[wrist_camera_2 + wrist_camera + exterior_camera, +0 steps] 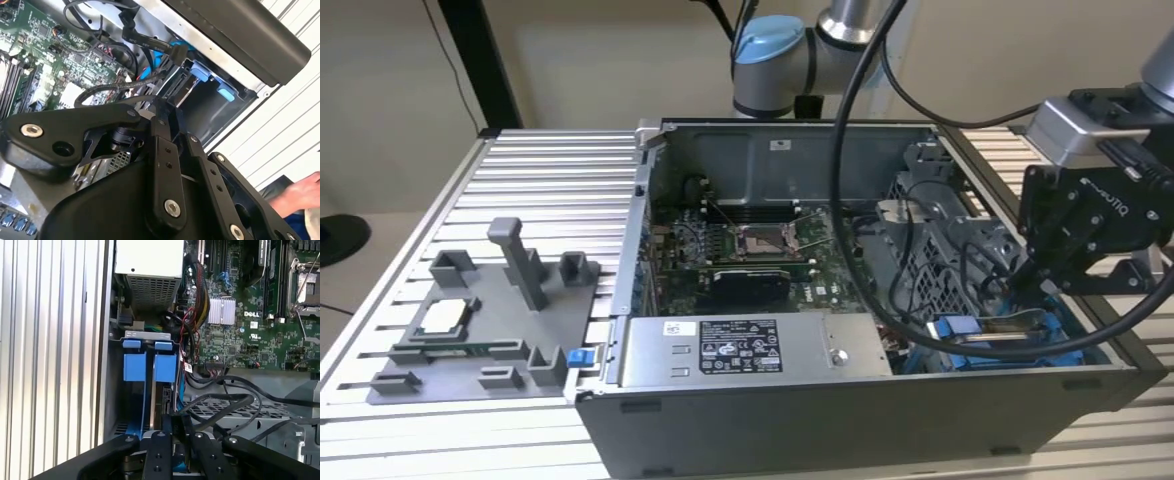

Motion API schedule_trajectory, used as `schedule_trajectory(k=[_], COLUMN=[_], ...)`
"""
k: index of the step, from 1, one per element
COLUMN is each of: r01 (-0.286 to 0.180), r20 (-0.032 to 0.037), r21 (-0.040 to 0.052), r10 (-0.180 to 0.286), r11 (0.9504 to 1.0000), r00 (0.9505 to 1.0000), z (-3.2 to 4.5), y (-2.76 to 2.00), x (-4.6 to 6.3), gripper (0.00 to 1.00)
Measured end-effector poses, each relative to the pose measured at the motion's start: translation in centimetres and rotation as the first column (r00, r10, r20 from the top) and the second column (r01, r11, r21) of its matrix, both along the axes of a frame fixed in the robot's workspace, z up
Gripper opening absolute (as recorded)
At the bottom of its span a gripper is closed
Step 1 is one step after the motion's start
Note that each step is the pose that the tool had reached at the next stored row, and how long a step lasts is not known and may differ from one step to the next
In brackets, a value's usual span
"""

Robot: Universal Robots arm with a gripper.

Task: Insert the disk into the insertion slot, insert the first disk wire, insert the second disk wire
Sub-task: 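Insert the first disk wire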

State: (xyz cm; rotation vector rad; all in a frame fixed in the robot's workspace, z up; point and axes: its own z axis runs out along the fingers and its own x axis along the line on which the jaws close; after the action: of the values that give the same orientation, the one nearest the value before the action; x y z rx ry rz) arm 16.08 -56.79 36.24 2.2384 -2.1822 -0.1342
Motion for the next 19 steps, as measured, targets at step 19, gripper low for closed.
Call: schedule_trajectory(k=[19], r01=[0.008], r20=[-0.0232], r21=[0.0030], r10=[-0.008], r11=[1.0000], r00=[0.9997], z=[-0.87], y=[-0.07], x=[1.2], gripper=[0.00])
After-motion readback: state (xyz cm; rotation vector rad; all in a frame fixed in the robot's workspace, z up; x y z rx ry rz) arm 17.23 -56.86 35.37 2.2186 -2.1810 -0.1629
